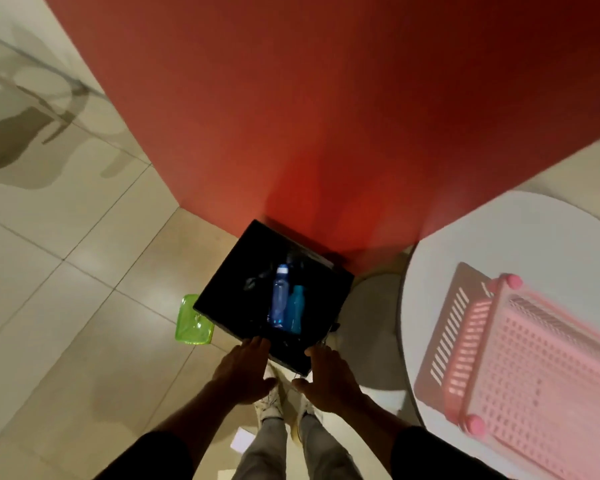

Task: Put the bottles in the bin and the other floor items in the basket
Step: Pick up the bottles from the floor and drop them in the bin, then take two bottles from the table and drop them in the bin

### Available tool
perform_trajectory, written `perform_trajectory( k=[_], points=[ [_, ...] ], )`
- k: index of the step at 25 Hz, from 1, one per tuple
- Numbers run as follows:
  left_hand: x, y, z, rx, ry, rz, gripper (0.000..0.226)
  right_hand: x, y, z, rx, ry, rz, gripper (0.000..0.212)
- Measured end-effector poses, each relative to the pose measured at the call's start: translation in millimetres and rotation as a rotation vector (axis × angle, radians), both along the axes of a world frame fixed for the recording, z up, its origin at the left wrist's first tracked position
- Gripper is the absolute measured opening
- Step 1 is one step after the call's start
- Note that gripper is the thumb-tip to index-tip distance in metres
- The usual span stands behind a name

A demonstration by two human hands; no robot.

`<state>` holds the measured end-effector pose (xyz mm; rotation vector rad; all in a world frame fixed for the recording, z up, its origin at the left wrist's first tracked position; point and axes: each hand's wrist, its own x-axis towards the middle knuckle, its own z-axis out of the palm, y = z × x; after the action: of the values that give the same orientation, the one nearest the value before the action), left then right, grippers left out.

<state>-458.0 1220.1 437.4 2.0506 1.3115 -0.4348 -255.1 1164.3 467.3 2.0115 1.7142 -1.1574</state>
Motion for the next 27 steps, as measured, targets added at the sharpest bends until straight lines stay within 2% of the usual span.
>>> perform_trajectory(
  k=[3,6,9,16,21,27],
  points=[
    [-2.8,-8.3,27.0,-0.022,-0.008,-0.183,0.108,11.2,-27.8,30.1,0.064,-0.002,-0.077,0.085],
    [2.0,-17.7,51.3,-0.040,-0.003,-0.364,0.112,26.3,-69.8,53.1,0.114,-0.009,-0.196,0.087],
    [17.8,-29.2,69.3,-0.030,-0.048,-0.466,0.113,40.4,-118.7,61.7,0.083,-0.037,-0.292,0.091],
    [88.1,-94.5,87.2,0.001,-0.117,-0.697,0.120,72.3,-243.8,70.6,0.160,-0.119,-0.467,0.103],
    [147.0,-185.5,91.4,0.011,-0.090,-0.830,0.129,92.3,-357.3,74.0,0.223,-0.166,-0.580,0.105],
    [192.1,-347.5,102.6,0.036,-0.135,-0.912,0.129,110.4,-525.5,77.1,0.234,-0.196,-0.715,0.107]
  ],
)
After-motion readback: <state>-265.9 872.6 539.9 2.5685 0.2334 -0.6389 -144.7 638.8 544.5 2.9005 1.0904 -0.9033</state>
